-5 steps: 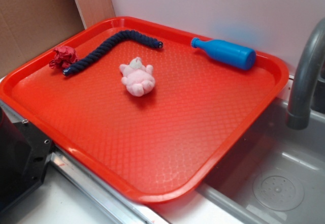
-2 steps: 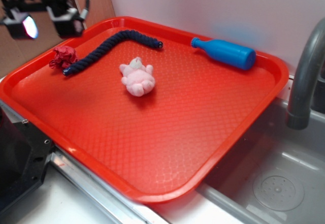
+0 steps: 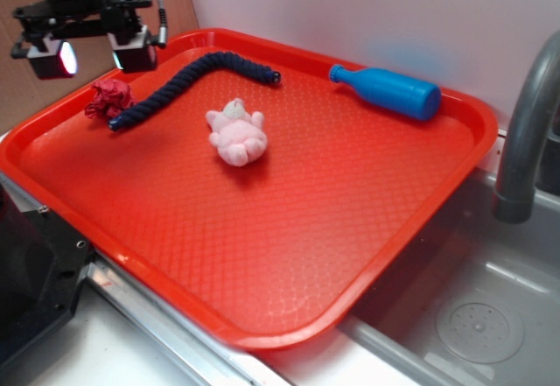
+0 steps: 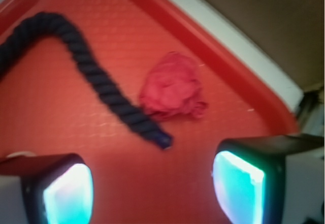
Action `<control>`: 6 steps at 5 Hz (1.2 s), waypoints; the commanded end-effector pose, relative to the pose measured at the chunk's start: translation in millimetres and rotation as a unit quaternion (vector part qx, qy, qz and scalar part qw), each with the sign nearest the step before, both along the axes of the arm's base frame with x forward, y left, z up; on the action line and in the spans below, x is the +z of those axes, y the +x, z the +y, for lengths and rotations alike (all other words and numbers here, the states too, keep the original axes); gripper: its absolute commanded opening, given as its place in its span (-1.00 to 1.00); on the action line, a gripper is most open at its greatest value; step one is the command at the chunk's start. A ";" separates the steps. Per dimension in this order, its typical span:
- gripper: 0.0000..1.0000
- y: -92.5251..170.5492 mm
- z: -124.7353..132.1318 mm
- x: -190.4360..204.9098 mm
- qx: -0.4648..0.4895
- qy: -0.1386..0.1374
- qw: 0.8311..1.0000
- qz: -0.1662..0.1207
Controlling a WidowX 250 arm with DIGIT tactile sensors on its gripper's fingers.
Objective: Grab the red paper.
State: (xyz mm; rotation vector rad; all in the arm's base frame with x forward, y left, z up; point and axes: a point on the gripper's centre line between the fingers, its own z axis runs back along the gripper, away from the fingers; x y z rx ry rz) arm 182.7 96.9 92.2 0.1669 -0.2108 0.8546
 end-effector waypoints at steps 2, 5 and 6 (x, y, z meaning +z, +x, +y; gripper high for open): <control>1.00 -5.8 42.7 8.5 0.020 0.020 0.993 -0.111; 1.00 15.2 46.5 -45.9 -0.004 -0.015 0.998 -0.061; 1.00 28.0 43.3 -61.7 -0.012 -0.011 0.999 -0.039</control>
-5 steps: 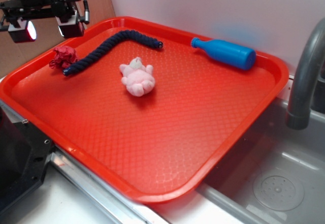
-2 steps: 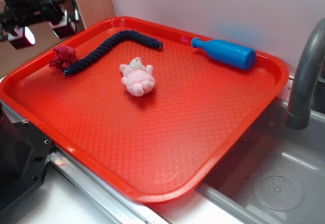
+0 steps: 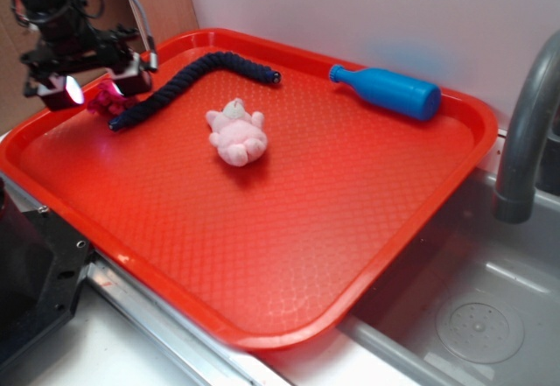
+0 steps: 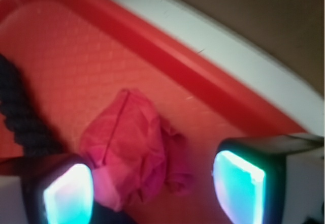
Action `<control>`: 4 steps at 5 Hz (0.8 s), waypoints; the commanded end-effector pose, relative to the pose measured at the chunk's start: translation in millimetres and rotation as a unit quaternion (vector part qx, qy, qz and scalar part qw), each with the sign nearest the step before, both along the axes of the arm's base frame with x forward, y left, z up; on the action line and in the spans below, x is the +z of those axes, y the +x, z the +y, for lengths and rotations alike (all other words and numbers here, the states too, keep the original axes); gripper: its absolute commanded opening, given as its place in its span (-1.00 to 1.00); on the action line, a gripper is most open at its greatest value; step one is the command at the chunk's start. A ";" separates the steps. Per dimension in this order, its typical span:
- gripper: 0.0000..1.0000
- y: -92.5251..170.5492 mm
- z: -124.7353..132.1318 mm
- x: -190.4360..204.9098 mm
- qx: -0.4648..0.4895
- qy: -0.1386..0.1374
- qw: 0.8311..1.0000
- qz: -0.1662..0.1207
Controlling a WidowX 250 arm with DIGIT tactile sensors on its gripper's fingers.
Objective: Grab the red paper.
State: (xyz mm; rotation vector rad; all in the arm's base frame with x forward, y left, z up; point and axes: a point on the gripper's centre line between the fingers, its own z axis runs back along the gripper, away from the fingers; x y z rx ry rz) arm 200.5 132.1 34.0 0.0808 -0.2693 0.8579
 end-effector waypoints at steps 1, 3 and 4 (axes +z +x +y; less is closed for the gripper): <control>-1.00 19.3 3.7 -7.2 -0.016 0.030 0.999 0.014; -1.00 18.1 -0.8 11.8 -0.067 0.042 0.996 0.039; -1.00 16.6 -12.0 53.8 -0.136 0.022 0.990 0.037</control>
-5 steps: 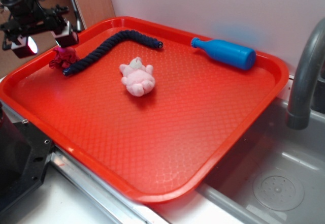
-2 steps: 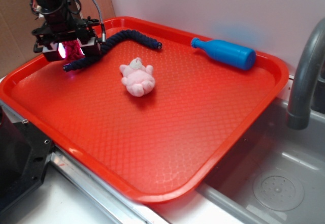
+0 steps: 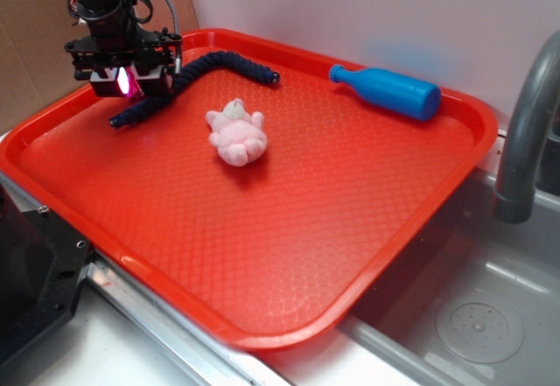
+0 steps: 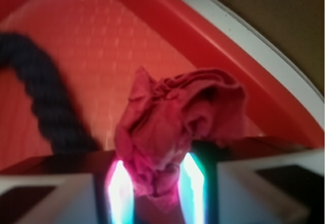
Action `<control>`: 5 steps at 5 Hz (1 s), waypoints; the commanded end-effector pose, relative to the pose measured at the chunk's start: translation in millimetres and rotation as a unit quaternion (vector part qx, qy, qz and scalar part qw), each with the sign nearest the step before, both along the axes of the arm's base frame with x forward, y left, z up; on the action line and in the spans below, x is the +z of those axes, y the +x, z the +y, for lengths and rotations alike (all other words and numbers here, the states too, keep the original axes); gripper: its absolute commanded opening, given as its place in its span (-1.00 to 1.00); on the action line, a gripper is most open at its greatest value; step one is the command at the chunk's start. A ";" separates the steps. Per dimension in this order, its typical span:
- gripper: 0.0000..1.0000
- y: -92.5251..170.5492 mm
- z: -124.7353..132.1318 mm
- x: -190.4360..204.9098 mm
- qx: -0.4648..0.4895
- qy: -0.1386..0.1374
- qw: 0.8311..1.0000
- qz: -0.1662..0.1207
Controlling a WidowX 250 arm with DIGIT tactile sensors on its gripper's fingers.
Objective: Grab the red paper.
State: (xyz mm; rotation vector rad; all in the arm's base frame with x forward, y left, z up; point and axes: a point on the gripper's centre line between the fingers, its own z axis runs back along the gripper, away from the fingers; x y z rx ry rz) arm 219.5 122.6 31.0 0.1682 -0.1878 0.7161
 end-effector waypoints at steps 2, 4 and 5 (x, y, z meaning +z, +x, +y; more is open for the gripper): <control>-1.00 -9.5 -47.6 146.8 -0.199 -0.050 0.978 -0.034; -1.00 -14.6 -67.8 149.2 -0.250 -0.043 0.967 -0.012; -1.00 -12.9 -94.7 156.1 -0.308 -0.057 0.950 -0.012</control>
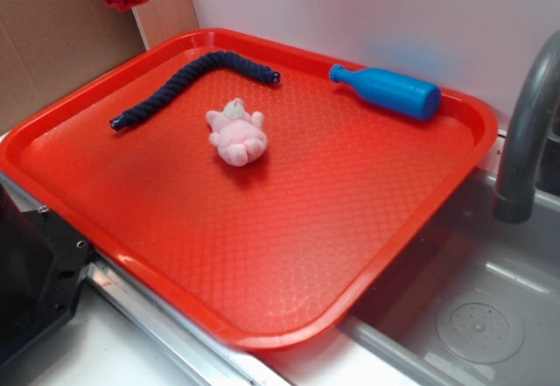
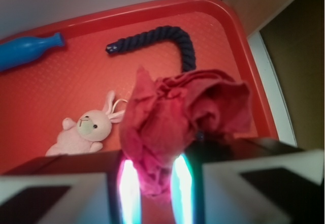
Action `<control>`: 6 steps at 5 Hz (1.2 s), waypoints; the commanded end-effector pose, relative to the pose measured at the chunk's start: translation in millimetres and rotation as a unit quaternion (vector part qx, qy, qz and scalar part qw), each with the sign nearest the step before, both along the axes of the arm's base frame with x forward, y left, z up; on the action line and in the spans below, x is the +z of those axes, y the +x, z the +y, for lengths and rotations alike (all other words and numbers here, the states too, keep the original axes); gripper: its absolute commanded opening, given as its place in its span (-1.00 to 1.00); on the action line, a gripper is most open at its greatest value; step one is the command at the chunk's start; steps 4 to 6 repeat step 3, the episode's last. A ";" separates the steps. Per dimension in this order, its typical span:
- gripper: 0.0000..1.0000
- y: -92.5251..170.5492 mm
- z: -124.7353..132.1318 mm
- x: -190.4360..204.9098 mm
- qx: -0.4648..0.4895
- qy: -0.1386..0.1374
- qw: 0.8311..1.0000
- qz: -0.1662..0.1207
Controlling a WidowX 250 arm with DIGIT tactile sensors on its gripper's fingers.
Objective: Grab the red paper.
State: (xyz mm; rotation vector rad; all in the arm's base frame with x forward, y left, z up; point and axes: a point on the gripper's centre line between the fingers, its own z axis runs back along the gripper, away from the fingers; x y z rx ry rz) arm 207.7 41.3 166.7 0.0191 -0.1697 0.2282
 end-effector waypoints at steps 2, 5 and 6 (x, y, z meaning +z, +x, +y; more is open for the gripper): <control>-1.00 -35.9 -52.2 50.2 -0.088 -0.029 0.996 0.002; -1.00 -32.8 -49.4 45.9 -0.070 -0.055 0.996 0.023; -1.00 -32.8 -49.4 45.9 -0.070 -0.055 0.996 0.023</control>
